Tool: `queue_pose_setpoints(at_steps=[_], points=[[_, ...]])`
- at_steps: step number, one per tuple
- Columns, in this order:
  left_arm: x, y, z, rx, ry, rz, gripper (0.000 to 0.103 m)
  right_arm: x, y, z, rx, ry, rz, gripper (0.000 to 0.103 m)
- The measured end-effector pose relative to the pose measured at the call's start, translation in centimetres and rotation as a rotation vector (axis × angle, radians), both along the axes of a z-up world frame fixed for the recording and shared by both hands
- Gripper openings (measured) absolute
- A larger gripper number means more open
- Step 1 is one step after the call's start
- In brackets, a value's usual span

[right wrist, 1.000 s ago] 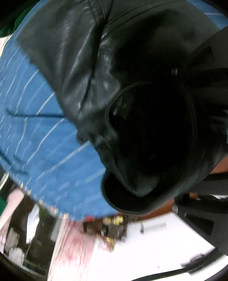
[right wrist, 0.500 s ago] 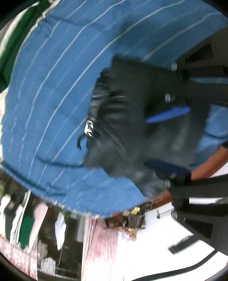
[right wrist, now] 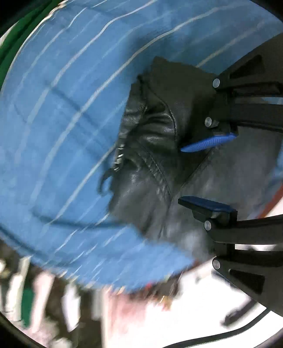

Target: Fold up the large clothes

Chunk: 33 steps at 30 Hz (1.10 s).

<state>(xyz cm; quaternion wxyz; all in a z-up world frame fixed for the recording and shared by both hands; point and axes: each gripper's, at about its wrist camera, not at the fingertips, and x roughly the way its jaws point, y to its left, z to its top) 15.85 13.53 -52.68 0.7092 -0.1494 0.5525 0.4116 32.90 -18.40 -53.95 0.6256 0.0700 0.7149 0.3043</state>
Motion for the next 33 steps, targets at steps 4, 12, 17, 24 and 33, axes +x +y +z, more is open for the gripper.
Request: queue_pose_setpoints(at_steps=[4, 12, 17, 24, 33], points=[[0.6, 0.3, -0.4, 0.026, 0.020, 0.000, 0.103, 0.6, -0.1, 0.7, 0.067, -0.027, -0.026, 0.045], [0.6, 1.0, -1.5, 0.038, 0.091, -0.006, 0.103, 2.1, 6.6, -6.2, -0.137, -0.090, 0.062, 0.045], [-5.1, 1.5, 2.3, -0.100, -0.091, 0.125, 0.102, 1.9, 2.8, -1.5, 0.035, -0.022, 0.087, 0.062], [-9.7, 1.3, -1.1, -0.447, -0.319, 0.282, 0.102, -1.7, -8.8, -1.6, 0.232, 0.073, -0.055, 0.081], [-7.6, 4.4, -4.9, -0.466, -0.506, 0.353, 0.047, -4.5, -13.0, -13.7, 0.419, 0.346, -0.182, 0.081]])
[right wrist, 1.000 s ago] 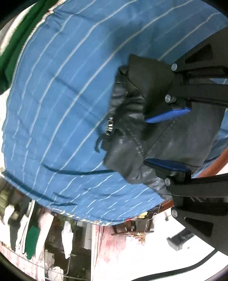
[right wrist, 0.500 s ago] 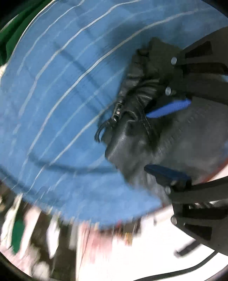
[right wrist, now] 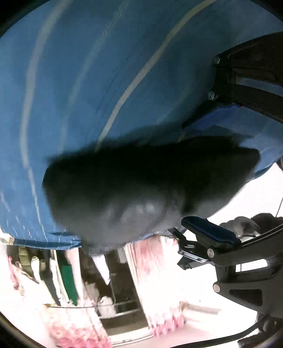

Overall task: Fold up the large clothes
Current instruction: 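Lift the folded jacket with both grippers and carry it onto the clothes stack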

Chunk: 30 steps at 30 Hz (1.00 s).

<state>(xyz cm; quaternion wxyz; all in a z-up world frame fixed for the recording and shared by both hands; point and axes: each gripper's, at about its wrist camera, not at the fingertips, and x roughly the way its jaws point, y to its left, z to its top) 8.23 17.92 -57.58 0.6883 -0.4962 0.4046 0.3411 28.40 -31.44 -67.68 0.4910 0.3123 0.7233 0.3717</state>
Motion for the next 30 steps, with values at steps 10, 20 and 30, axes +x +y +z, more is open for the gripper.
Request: queue_pose_setpoints(at_steps=[10, 20, 30], points=[[0.7, 0.3, 1.2, 0.048, -0.015, -0.052, 0.024, 2.1, 7.6, -2.3, 0.094, 0.019, 0.006, 0.082], [2.2, 1.2, 6.3, 0.131, -0.028, -0.111, 0.021, 1.8, 8.6, 1.8, 0.205, -0.019, -0.059, 0.044], [11.7, 1.5, 16.0, 0.227, -0.140, -0.219, 0.021, 8.6, 7.5, 11.8, 0.303, -0.114, -0.114, 0.043]])
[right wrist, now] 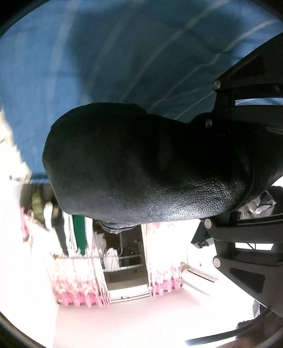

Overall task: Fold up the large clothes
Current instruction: 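Lift the folded jacket with both grippers and carry it onto the clothes stack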

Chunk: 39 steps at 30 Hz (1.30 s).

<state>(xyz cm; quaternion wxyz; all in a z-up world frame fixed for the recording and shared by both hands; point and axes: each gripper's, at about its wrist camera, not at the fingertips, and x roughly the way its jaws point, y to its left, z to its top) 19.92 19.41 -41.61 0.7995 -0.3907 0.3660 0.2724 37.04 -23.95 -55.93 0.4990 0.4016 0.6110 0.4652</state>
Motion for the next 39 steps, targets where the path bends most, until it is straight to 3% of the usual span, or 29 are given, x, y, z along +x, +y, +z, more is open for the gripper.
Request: queue_pose_setpoints(at_steps=[5, 8, 13, 17, 20, 24, 25, 29, 31, 33, 34, 35, 37, 39], points=[[9.9, 0.4, 4.2, -0.008, -0.091, -0.066, 0.021, 6.9, -1.4, 5.7, 0.031, -0.063, -0.080, 0.043], [18.4, 0.0, 6.3, -0.012, -0.156, -0.145, 0.021, 12.3, -3.7, 8.8, 0.031, -0.106, -0.149, 0.042], [31.1, -1.8, 6.7, -0.033, -0.208, -0.263, 0.021, 22.2, -8.4, 11.5, 0.030, -0.146, -0.284, 0.042], [40.6, -4.2, 4.0, -0.072, -0.208, -0.358, 0.021, 29.1, -12.5, 10.4, 0.001, -0.141, -0.380, 0.042], [46.2, -6.4, -0.2, -0.085, -0.157, -0.421, 0.021, 33.4, -15.8, 7.1, -0.024, -0.085, -0.436, 0.042], [48.9, -8.7, -4.8, -0.049, -0.065, -0.496, 0.022, 36.5, -18.5, 1.6, -0.083, -0.006, -0.477, 0.043], [49.3, -8.9, -5.2, -0.038, -0.056, -0.507, 0.027, 36.8, -18.9, 0.3, -0.096, 0.012, -0.485, 0.044], [49.5, -8.8, -6.3, 0.027, -0.009, -0.562, 0.028, 36.7, -18.3, 0.1, -0.153, 0.005, -0.482, 0.054], [49.9, -9.1, -6.3, 0.076, 0.018, -0.593, 0.030, 37.0, -17.0, 1.0, -0.253, -0.022, -0.465, 0.062], [49.8, -10.0, -5.5, 0.161, 0.056, -0.621, 0.039, 37.5, -16.4, 1.9, -0.351, -0.040, -0.473, 0.071], [49.9, -10.2, -5.4, 0.201, 0.075, -0.628, 0.050, 37.2, -15.9, 2.8, -0.416, -0.063, -0.479, 0.075], [49.9, -10.6, -5.1, 0.253, 0.095, -0.635, 0.070, 37.2, -16.0, 4.0, -0.502, -0.098, -0.492, 0.081], [49.3, -11.4, -3.9, 0.356, 0.122, -0.653, 0.088, 35.9, -14.3, 6.4, -0.732, -0.182, -0.508, 0.089], [48.7, -12.0, -3.1, 0.426, 0.156, -0.670, 0.089, 35.3, -12.4, 8.4, -0.961, -0.275, -0.508, 0.092]])
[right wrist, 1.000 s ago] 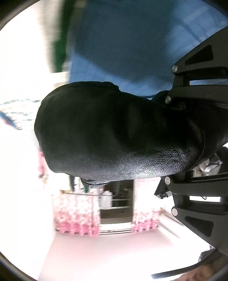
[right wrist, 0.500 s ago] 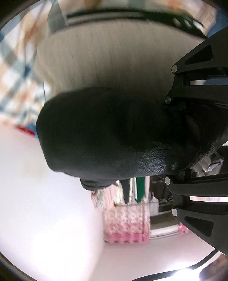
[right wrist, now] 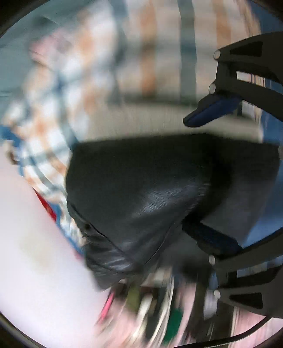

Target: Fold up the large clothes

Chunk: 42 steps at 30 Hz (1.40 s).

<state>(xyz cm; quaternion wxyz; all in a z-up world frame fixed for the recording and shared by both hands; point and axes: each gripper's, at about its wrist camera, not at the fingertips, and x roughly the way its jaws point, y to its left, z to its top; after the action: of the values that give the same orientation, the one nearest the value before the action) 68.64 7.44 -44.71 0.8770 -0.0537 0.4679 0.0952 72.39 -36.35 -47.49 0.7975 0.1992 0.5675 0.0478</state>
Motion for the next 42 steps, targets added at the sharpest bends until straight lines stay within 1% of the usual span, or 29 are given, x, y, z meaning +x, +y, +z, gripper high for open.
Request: queue_pose_setpoints(at_steps=[1, 2, 4, 5, 6, 7, 8, 10, 11, 13, 16, 17, 18, 22, 23, 24, 26, 28, 32, 36, 42], points=[[-0.5, -0.4, 0.5, 0.034, 0.005, -0.013, 0.092, -1.2, 1.3, 0.8, -0.107, -0.006, -0.009, 0.092], [-0.8, -0.5, 0.8, 0.055, 0.011, -0.020, 0.099, -2.0, 2.2, 1.1, -0.159, 0.000, -0.019, 0.093], [-2.3, -1.1, 1.9, 0.076, 0.019, -0.042, 0.101, -3.4, 3.8, 1.9, -0.236, 0.008, -0.045, 0.093], [-3.1, -1.2, 2.6, 0.082, 0.018, -0.048, 0.101, -4.8, 3.0, 1.5, -0.264, 0.013, -0.053, 0.093], [-3.6, -1.4, 3.1, 0.089, 0.018, -0.055, 0.101, -6.3, 3.1, 2.0, -0.304, 0.018, -0.067, 0.093], [-4.3, -1.6, 3.8, 0.096, 0.018, -0.064, 0.102, -8.6, 1.8, 2.5, -0.323, 0.013, -0.073, 0.093], [-5.1, -1.9, 4.7, 0.103, 0.016, -0.071, 0.102, -10.9, 1.5, 3.1, -0.343, 0.009, -0.081, 0.093], [-7.4, -2.3, 7.0, 0.116, -0.002, -0.085, 0.102, -14.0, 2.8, 5.4, -0.385, -0.006, -0.097, 0.093], [-8.5, -2.4, 8.1, 0.113, -0.010, -0.093, 0.102, -14.7, 2.3, 6.4, -0.397, -0.013, -0.103, 0.093], [-10.3, -2.6, 10.0, 0.116, -0.020, -0.100, 0.103, -17.3, 2.8, 8.5, -0.429, -0.033, -0.112, 0.093], [-14.0, -2.7, 13.9, 0.111, -0.033, -0.119, 0.103, -21.6, 4.6, 13.5, -0.480, -0.063, -0.128, 0.093], [-14.9, -2.6, 14.8, 0.107, -0.037, -0.124, 0.103, -23.4, 5.2, 15.6, -0.497, -0.073, -0.135, 0.093], [-16.2, -2.5, 16.2, 0.100, -0.044, -0.136, 0.103, -24.6, 5.5, 16.8, -0.503, -0.080, -0.137, 0.093], [-21.4, -2.2, 21.3, 0.086, -0.074, -0.174, 0.103, -31.3, 7.3, 23.6, -0.513, -0.116, -0.163, 0.093], [-22.3, -2.0, 22.1, 0.086, -0.079, -0.178, 0.103, -32.9, 7.7, 25.2, -0.515, -0.122, -0.172, 0.093], [-24.1, -1.8, 23.8, 0.083, -0.095, -0.191, 0.103, -34.6, 8.0, 26.7, -0.510, -0.129, -0.177, 0.093], [-26.1, -1.5, 25.6, 0.091, -0.110, -0.199, 0.103, -37.5, 8.6, 29.4, -0.520, -0.150, -0.193, 0.093], [-29.0, -1.1, 28.0, 0.075, -0.128, -0.215, 0.103, -40.7, 9.3, 32.4, -0.524, -0.165, -0.203, 0.093], [-33.5, -0.4, 31.9, 0.067, -0.162, -0.225, 0.103, -46.2, 11.0, 37.3, -0.533, -0.194, -0.212, 0.093], [-37.2, 0.0, 34.8, 0.087, -0.198, -0.218, 0.103, -51.8, 12.6, 42.1, -0.536, -0.261, -0.199, 0.093], [-41.2, 1.0, 37.8, 0.060, -0.222, -0.195, 0.103, -58.4, 14.5, 47.6, -0.557, -0.346, -0.191, 0.094]])
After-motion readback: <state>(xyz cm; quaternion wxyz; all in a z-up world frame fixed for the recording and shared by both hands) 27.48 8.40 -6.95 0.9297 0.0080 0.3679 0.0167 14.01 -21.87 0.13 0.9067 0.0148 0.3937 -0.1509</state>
